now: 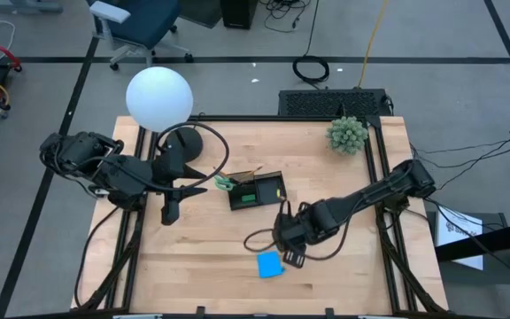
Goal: Pick and place office supplies into organizer
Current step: Put the blue binder clip into the black desk organizer
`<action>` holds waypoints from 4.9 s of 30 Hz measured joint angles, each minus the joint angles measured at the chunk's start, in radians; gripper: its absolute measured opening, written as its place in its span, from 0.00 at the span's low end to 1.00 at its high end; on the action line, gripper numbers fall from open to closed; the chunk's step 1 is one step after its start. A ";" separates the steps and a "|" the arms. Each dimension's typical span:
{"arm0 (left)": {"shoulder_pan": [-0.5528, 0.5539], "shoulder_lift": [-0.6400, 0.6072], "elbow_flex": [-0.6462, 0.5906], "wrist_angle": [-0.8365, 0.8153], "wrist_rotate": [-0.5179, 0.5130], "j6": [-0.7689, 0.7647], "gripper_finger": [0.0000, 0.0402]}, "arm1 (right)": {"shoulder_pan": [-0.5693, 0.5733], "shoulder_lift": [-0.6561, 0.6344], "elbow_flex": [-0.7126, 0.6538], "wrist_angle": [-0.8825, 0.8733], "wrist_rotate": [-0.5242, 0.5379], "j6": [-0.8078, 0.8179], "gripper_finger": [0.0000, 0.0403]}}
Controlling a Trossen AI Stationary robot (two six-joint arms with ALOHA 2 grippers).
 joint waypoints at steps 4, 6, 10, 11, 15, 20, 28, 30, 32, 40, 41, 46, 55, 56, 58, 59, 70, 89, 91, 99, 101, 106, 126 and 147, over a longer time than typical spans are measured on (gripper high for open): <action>0.000 0.000 0.000 0.000 0.000 0.000 0.36 | 0.035 0.049 0.048 -0.005 0.007 0.004 0.37; 0.000 0.000 0.000 0.000 0.000 0.000 0.36 | 0.053 0.072 0.074 -0.031 0.079 0.055 0.37; 0.000 0.000 0.000 0.000 0.000 0.001 0.36 | 0.086 0.127 0.115 -0.193 0.215 0.179 0.37; 0.000 0.000 0.000 0.000 0.000 0.001 0.36 | 0.088 0.139 0.124 -0.239 0.225 0.206 0.37; 0.000 0.000 0.000 0.000 0.000 0.001 0.36 | 0.092 0.164 0.156 -0.367 0.208 0.301 0.37; 0.000 0.000 0.000 0.000 0.000 0.001 0.36 | 0.092 0.173 0.200 -0.344 0.173 0.228 0.37; 0.000 0.000 0.000 0.000 0.000 0.000 0.36 | 0.088 0.225 0.259 -0.273 0.094 0.170 0.37; 0.000 0.000 0.000 0.000 0.000 0.000 0.36 | 0.088 0.239 0.260 -0.258 0.089 0.178 0.37; 0.000 0.000 0.000 0.000 0.000 -0.001 0.36 | 0.087 0.251 0.260 -0.240 0.065 0.177 0.37; 0.000 0.000 0.000 0.000 0.000 -0.001 0.36 | 0.113 0.252 0.260 -0.148 0.052 0.087 0.37; 0.000 0.000 0.000 0.000 0.000 0.000 0.36 | 0.113 0.253 0.260 -0.131 0.058 0.077 0.37; 0.000 0.000 0.000 0.000 0.000 0.000 0.36 | 0.120 0.252 0.255 -0.059 0.075 0.044 0.37; 0.000 0.000 0.000 0.000 0.000 0.000 0.36 | 0.131 0.252 0.129 0.079 0.026 0.067 0.37; 0.000 0.000 0.000 0.000 0.000 0.000 0.36 | 0.131 0.252 0.113 0.084 0.014 0.078 0.37; 0.000 0.000 0.000 0.000 0.000 0.000 0.36 | 0.133 0.252 0.086 0.100 -0.003 0.091 0.37; 0.000 0.000 0.000 0.000 0.000 0.000 0.36 | 0.133 0.252 0.073 0.114 -0.008 0.091 0.37; 0.000 0.000 0.000 0.000 0.000 0.000 0.36 | 0.120 0.252 -0.046 0.307 -0.091 0.095 0.37; 0.000 0.000 0.000 0.000 0.000 0.000 0.36 | 0.077 0.331 -0.049 0.335 -0.165 0.059 0.37; 0.000 0.000 0.000 0.000 0.000 0.000 0.36 | 0.075 0.331 -0.049 0.342 -0.164 0.056 0.37; 0.000 0.000 0.000 0.000 0.000 0.000 0.36 | 0.071 0.331 -0.049 0.354 -0.165 0.053 0.37; 0.000 0.000 0.000 0.000 0.000 0.000 0.36 | 0.064 0.331 -0.049 0.364 -0.164 0.053 0.37; 0.000 0.000 0.000 0.000 0.000 0.000 0.36 | 0.043 0.331 -0.049 0.386 -0.164 0.053 0.37; 0.000 0.000 0.000 0.000 0.000 0.000 0.36 | 0.100 0.332 -0.044 0.374 -0.175 0.113 0.37; 0.000 0.000 0.000 0.000 0.000 0.000 0.36 | 0.098 0.321 -0.044 0.304 -0.168 -0.031 0.37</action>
